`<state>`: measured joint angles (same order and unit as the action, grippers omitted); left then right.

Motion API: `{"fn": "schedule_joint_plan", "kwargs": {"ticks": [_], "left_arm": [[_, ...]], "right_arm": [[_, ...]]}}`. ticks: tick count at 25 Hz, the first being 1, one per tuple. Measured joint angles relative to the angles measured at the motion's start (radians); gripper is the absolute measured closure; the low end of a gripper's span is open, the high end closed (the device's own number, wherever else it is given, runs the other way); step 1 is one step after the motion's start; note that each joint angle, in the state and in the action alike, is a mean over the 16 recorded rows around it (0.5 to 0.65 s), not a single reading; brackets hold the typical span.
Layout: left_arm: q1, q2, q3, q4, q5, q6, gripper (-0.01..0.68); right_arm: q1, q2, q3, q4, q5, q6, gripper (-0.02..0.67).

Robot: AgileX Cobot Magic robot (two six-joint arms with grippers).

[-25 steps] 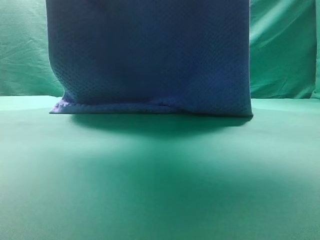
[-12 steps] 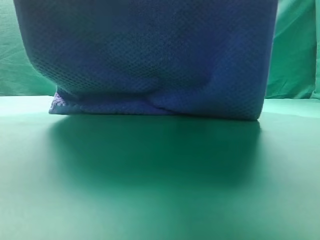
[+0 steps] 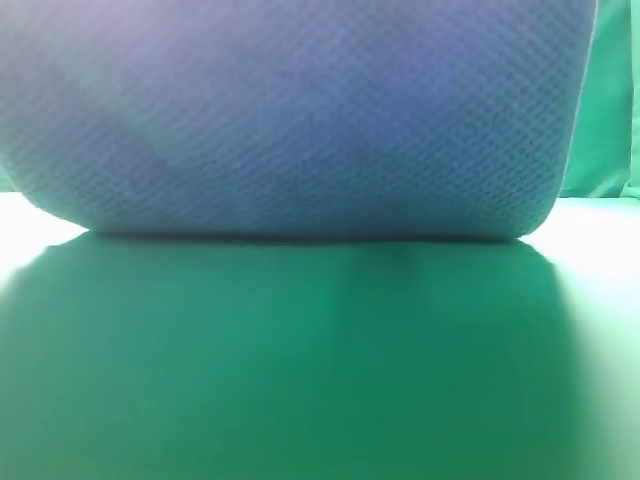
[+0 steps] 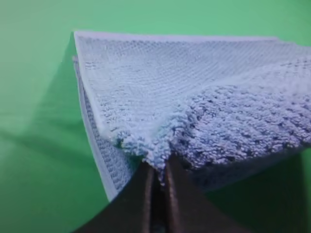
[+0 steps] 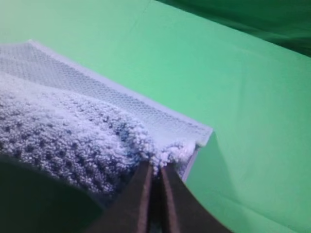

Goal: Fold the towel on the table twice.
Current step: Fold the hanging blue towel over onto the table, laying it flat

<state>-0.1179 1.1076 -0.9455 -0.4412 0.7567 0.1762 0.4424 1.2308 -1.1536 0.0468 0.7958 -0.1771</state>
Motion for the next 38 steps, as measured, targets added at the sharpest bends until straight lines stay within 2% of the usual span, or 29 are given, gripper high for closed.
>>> {"fn": "schedule_joint_plan", "kwargs": {"ticks": [11, 18, 27, 38], "left_arm": [[0.000, -0.177, 0.284, -0.096, 0.039, 0.022, 0.673], [0.000, -0.243, 0.403, -0.159, 0.073, 0.049, 0.673], [0.000, -0.237, 0.450, -0.202, 0.007, 0.073, 0.673], [0.000, -0.059, 0.405, -0.244, -0.212, 0.097, 0.673]], "right_arm": [[0.029, -0.195, 0.258, 0.033, 0.022, 0.054, 0.649], [0.032, -0.349, 0.427, 0.086, 0.029, 0.073, 0.649], [0.033, -0.412, 0.512, 0.127, -0.004, 0.081, 0.649], [0.025, -0.178, 0.458, 0.106, -0.133, 0.094, 0.649]]}}
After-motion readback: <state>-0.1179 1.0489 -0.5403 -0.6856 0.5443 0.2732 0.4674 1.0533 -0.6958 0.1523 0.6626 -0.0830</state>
